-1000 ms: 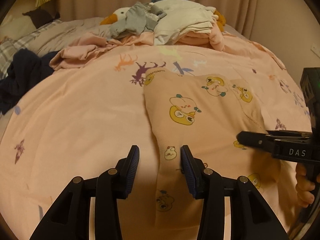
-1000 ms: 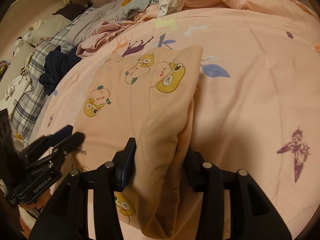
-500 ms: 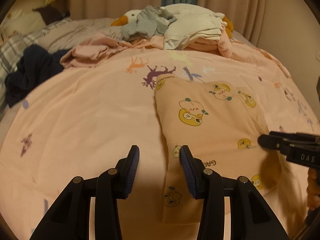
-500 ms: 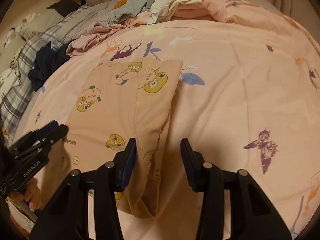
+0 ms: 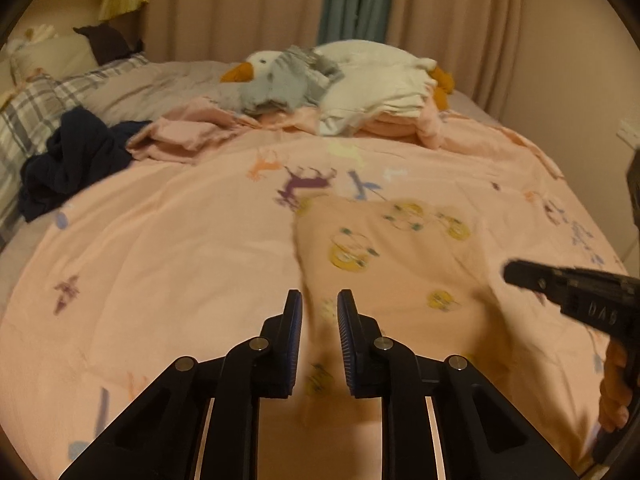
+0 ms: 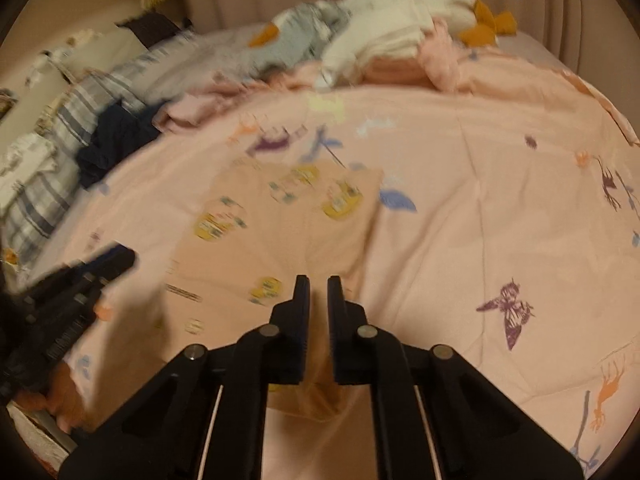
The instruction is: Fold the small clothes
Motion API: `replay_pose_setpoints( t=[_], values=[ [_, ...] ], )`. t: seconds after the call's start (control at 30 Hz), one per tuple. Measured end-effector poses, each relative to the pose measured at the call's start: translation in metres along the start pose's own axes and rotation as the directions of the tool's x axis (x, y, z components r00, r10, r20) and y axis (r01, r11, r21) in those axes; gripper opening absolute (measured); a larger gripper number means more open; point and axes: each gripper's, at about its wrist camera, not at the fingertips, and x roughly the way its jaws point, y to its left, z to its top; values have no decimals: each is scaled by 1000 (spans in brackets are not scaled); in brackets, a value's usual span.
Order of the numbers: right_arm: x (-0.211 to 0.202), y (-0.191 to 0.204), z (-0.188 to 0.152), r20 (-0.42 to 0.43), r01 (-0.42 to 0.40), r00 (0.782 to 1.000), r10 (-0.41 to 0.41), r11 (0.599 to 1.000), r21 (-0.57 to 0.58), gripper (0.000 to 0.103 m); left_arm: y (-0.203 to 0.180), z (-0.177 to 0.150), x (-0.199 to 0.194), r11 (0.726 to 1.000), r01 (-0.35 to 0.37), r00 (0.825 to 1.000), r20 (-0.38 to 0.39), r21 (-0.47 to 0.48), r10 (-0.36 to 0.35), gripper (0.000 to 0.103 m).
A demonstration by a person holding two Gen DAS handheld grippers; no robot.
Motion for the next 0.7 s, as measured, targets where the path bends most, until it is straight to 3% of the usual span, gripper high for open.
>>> replay_pose_setpoints(
  t=[0.13, 0.2, 0.23, 0.33, 0.43, 0.57, 0.7],
  values=[
    [8, 10, -10, -43, -132, 990, 133, 991, 12, 8, -4, -13, 25, 999, 37, 995, -95, -13, -38, 20],
    [19, 15, -18, -79, -92, 993, 91, 996, -8, 8, -5, -22, 42, 999, 36, 985, -168, -31, -41, 20],
    [30, 13, -24, -115, -31, 993, 30, 999, -11, 8, -5, -27, 49, 999, 23, 981, -193, -37, -30, 20],
    [53, -3, -40, -185, 40, 982, -32, 999, 36, 0, -9, -30, 53, 999, 7, 981, -191, -34, -13, 20],
    [50, -13, -47, -162, 10, 987, 0, 998, 58, 0, -11, -33, 50, 1000, 7, 981, -196, -23, -11, 20],
    [43, -17, -53, -164, 49, 986, -41, 998, 43, 0, -15, -39, 44, 1000, 0, 982, -187, 6, 1, 20],
    [39, -19, -57, -155, 40, 988, -28, 996, 73, 0, -11, -37, 38, 1000, 14, 984, -180, 1, -14, 18]
  ],
)
